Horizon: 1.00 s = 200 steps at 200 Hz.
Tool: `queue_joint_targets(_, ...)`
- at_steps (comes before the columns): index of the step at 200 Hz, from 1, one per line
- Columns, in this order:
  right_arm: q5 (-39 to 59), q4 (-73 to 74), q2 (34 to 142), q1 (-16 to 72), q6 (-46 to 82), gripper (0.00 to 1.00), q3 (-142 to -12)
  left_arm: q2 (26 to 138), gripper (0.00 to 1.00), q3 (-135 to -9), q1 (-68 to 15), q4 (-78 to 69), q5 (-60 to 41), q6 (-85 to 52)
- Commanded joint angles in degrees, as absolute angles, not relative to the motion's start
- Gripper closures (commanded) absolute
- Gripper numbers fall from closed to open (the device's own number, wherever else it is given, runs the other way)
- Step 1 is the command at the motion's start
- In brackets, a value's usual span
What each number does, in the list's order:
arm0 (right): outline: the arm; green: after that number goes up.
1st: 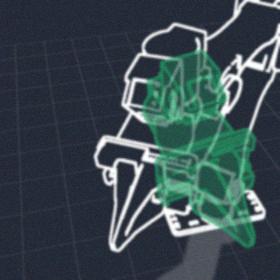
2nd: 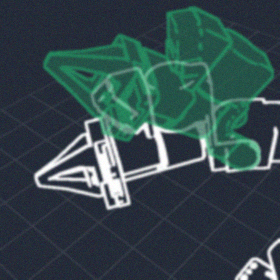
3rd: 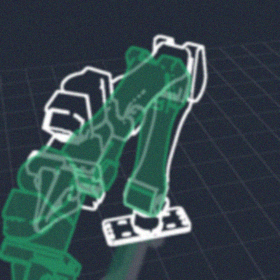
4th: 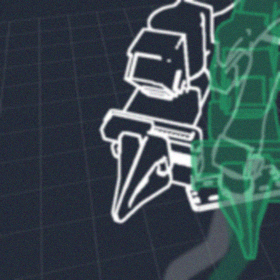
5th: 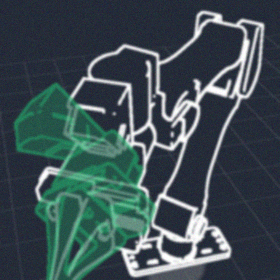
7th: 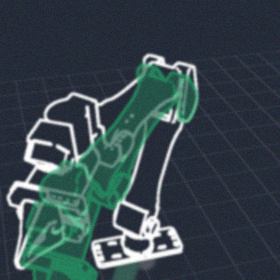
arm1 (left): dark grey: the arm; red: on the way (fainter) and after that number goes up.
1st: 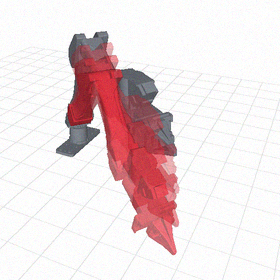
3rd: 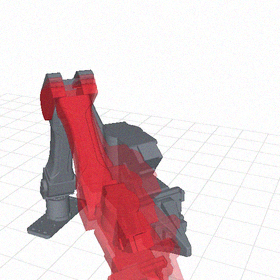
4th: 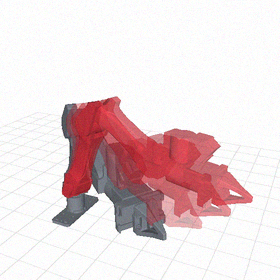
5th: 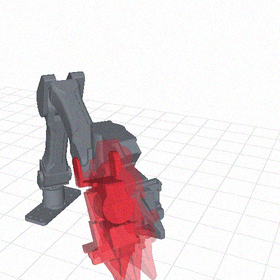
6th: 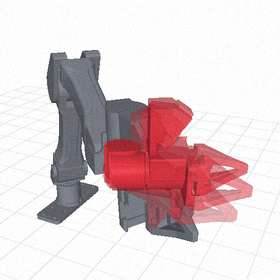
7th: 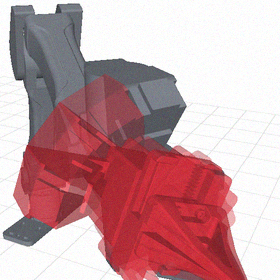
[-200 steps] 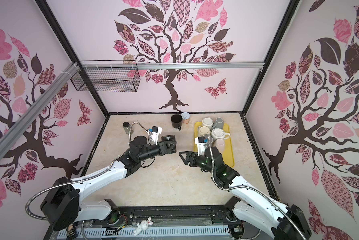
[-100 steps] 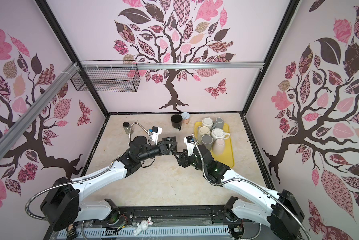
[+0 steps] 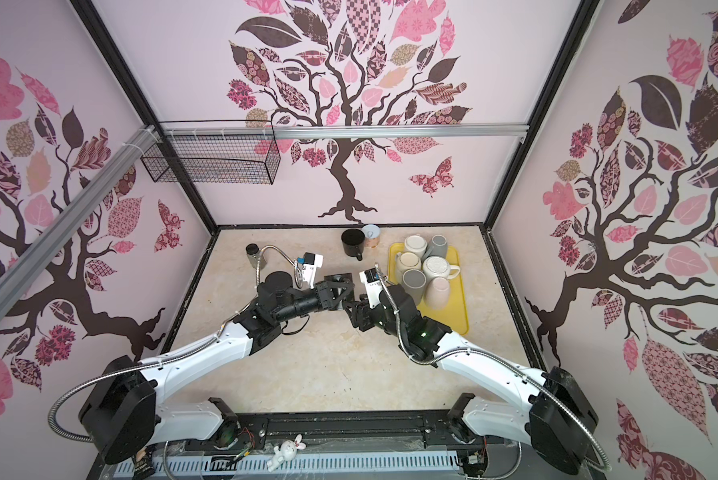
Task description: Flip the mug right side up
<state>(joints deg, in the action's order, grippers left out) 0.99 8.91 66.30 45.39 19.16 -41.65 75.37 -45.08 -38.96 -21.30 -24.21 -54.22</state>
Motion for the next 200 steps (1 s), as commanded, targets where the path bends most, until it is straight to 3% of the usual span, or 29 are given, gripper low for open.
queue_joint_targets(1, -1.20, 11.69, 66.30, 45.87, 17.58, 0.48, -43.89, 73.81, 1.00, -49.48, -39.71, -26.38, -25.14, -53.53)
queue_joint_targets(42, -2.58, 11.28, 63.03, 45.83, 14.06, 0.74, -42.00, 75.03, 1.00, -50.28, -41.79, -26.62, -24.66, -53.62)
queue_joint_targets(93, -6.03, 11.34, 58.38, 45.85, 9.96, 0.95, -39.55, 74.67, 1.00, -49.13, -42.80, -26.00, -23.24, -53.65)
queue_joint_targets(120, -6.37, 11.51, 58.21, 45.80, 8.42, 1.00, -39.80, 73.70, 1.00, -48.85, -42.73, -24.55, -22.92, -53.14)
queue_joint_targets(200, -7.12, 8.46, 56.70, 45.79, 2.99, 1.00, -40.46, 71.38, 1.00, -48.07, -40.68, -20.71, -23.67, -51.62)
